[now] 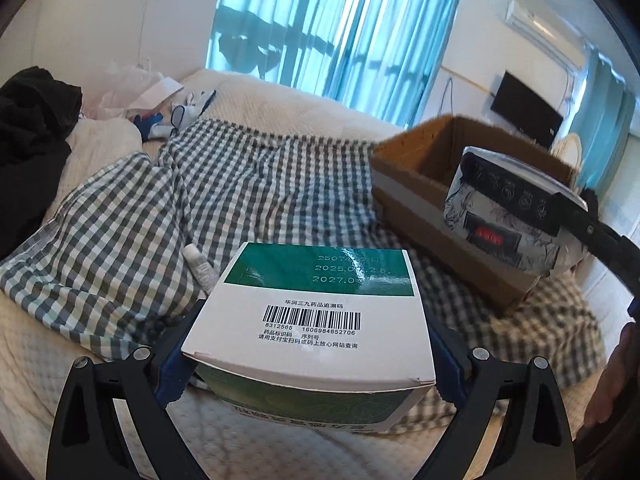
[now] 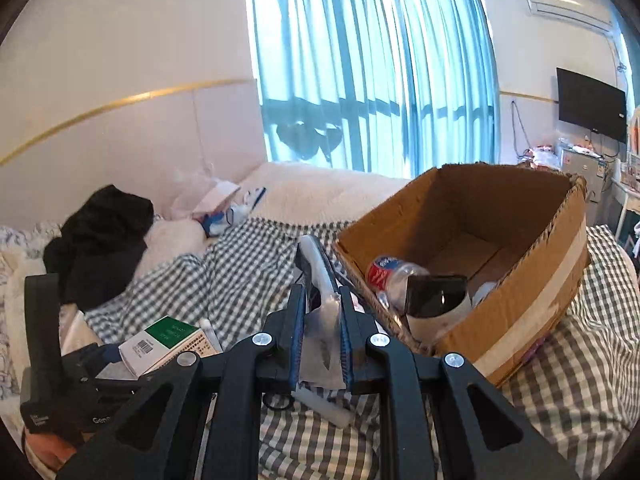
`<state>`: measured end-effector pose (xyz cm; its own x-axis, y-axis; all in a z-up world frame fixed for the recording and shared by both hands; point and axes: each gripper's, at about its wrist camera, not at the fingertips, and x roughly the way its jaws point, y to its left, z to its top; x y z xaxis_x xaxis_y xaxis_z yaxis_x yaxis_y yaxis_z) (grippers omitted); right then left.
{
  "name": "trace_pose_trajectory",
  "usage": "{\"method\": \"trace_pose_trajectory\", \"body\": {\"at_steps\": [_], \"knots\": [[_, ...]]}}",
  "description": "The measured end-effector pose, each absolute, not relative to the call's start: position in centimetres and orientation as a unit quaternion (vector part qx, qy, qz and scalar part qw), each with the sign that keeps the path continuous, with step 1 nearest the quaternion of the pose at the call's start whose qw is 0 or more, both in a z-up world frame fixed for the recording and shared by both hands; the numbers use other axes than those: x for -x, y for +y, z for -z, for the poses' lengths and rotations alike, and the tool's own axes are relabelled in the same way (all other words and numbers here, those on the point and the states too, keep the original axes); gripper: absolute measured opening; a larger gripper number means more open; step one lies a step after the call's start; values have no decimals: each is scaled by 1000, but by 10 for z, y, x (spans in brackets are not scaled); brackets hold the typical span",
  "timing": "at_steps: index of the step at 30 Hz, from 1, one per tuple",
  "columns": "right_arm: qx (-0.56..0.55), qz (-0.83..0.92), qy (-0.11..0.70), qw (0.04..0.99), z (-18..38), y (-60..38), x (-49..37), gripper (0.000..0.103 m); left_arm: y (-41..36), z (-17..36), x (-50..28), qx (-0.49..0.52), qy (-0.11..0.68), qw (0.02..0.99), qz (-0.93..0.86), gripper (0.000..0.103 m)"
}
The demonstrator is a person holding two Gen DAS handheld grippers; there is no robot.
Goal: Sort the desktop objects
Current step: 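Carry the medicine box and tube package to the cardboard box, opening the right gripper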
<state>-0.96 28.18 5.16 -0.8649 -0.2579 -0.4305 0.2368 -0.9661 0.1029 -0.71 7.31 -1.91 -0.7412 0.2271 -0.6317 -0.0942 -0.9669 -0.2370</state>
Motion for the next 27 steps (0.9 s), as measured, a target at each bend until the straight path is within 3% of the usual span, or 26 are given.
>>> {"method": "trace_pose_trajectory", "body": {"at_steps": [14,27], "knots": [[-154,979,-78,113,-107,359,53,14,132,-43,45,269,-127,90,-950,97],[-178,977,-93,78,-93,420,115,14,232,-62,117,266,-102,142,-948,97]]}}
